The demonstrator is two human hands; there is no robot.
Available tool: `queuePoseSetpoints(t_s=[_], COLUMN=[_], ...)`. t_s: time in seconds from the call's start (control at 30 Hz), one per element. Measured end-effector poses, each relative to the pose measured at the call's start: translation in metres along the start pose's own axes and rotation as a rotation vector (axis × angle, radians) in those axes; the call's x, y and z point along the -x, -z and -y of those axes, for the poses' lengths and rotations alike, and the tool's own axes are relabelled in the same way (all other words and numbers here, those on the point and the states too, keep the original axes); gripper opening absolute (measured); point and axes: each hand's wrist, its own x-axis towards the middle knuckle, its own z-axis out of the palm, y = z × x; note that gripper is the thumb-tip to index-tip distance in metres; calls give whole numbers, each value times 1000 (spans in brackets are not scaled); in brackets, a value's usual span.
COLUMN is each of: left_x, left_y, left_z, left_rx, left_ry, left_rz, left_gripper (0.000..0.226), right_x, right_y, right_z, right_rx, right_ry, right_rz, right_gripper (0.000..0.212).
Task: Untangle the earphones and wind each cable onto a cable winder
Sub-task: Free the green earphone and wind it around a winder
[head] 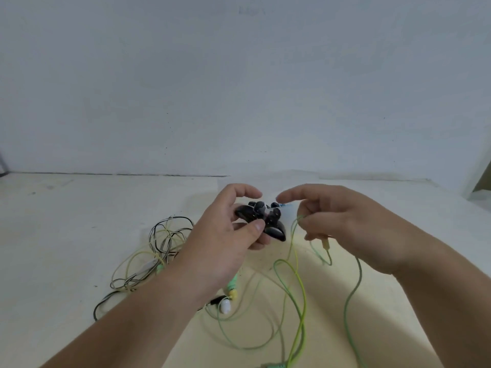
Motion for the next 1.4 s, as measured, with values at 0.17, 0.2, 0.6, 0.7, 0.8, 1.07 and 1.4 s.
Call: queuePoseSetpoints(t_s=[0.17, 0.2, 0.6, 0.7, 0.8, 1.07, 1.4], left_x=[0, 1, 2, 3, 4, 2, -1], left_y=[-1, -2, -3, -1, -1, -1, 12], left_z=[0, 0, -2, -3, -3, -3, -14], left_rx=[15, 14, 42, 132, -137, -370, -259], left_ry=[4, 1, 22, 68, 15, -59, -83], left_rz=[28, 44, 126, 145, 127, 7, -73], left_gripper=[29, 28, 26, 22, 37, 14, 14], right_x=[-1, -1, -1, -2, -2, -8, -6], right_y=[-3, -5, -14, -17, -19, -17, 16], right_z=[0, 1, 9, 9, 9, 4, -4], right_rx=[-80, -69, 62, 72, 72, 32, -98], right_ry=[66, 73, 59, 68, 72, 14, -177], right_rz=[3, -4, -147, -137, -117, -358, -968], right_gripper=[39, 37, 14, 15, 15, 19, 16])
